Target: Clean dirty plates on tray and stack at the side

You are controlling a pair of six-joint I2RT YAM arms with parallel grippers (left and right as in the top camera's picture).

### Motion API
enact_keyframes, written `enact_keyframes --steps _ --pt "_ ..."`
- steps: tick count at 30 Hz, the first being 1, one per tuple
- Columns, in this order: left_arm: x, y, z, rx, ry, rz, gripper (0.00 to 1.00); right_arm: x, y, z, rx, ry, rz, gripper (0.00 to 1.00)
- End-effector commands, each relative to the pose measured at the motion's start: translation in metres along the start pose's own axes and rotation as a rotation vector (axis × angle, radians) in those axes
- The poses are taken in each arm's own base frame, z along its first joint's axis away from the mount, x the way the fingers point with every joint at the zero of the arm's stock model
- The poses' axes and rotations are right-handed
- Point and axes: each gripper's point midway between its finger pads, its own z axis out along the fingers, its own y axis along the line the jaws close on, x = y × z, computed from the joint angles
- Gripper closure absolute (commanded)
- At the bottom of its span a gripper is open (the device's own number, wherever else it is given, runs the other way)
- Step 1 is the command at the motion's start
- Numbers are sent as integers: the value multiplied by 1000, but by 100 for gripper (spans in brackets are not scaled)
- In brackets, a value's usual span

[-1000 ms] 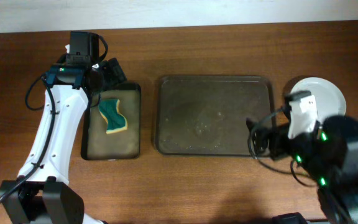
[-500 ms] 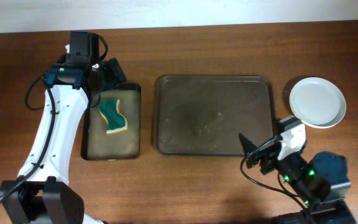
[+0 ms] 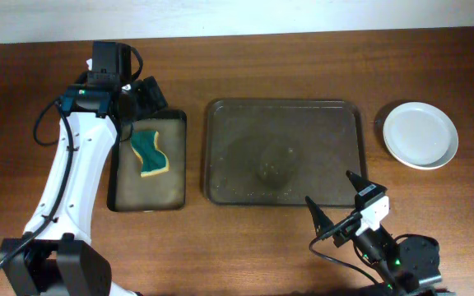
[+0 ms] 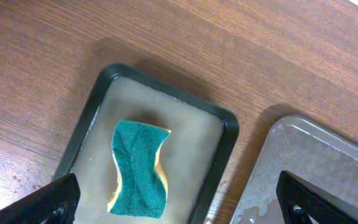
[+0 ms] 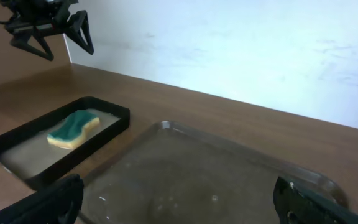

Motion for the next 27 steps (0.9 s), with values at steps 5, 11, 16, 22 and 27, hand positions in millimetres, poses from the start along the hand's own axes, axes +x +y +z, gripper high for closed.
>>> enact_keyframes --steps 5,11,16,22,27 --pt "0 -1 1 8 4 14 1 10 -3 1 22 -38 -13 2" --pt "0 -1 1 8 4 14 1 16 -2 0 48 -67 -23 2" --pt "0 -1 1 8 4 14 1 25 -3 3 54 -59 -21 2" --pt "0 -1 1 8 4 14 1 33 -8 7 79 -76 -24 2" --pt "0 -1 1 8 4 14 1 38 -13 11 100 -100 -28 2"
